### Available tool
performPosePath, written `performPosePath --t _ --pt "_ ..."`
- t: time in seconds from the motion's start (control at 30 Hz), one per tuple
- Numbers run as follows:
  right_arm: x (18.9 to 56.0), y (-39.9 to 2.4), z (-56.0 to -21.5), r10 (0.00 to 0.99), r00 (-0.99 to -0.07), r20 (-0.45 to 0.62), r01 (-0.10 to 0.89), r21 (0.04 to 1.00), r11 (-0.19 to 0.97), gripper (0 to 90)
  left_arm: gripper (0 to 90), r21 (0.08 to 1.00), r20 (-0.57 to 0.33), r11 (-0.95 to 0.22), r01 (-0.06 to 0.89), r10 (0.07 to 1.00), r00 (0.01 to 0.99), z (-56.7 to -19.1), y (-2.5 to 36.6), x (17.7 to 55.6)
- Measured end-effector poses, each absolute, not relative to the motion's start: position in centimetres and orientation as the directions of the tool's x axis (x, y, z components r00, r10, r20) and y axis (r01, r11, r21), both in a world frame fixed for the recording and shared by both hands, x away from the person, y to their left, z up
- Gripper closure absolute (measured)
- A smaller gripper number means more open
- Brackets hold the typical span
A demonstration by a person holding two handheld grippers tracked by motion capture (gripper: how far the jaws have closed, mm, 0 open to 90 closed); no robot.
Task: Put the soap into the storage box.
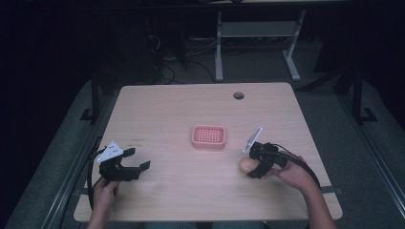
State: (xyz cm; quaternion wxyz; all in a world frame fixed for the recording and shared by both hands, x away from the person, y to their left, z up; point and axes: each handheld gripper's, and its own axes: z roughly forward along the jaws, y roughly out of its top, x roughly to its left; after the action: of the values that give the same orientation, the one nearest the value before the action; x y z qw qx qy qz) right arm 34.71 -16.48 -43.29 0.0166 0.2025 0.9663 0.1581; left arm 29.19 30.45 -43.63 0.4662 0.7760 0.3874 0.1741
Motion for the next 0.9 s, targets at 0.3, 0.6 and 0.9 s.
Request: performPosePath --t 0.3,0.6,0.9 --pt "35.6 -15.9 -43.0 0.385 -0.922 0.044 0.378 0.317 0.87 31.7 14.2 0.862 -0.096 -0.256 0.437 0.765 0.637 -43.7 30.5 29.2" --pt "36.3 -15.7 -42.6 0.391 -0.919 0.048 0.384 0.33 0.862 31.7 14.3 0.86 -0.098 -0.255 0.441 0.767 0.634 -43.6 30.6 29.2" --pt "36.9 -15.4 -42.1 0.381 -0.924 0.039 0.372 0.333 0.867 31.7 14.3 0.859 -0.098 -0.256 0.443 0.768 0.633 -43.6 30.6 29.2"
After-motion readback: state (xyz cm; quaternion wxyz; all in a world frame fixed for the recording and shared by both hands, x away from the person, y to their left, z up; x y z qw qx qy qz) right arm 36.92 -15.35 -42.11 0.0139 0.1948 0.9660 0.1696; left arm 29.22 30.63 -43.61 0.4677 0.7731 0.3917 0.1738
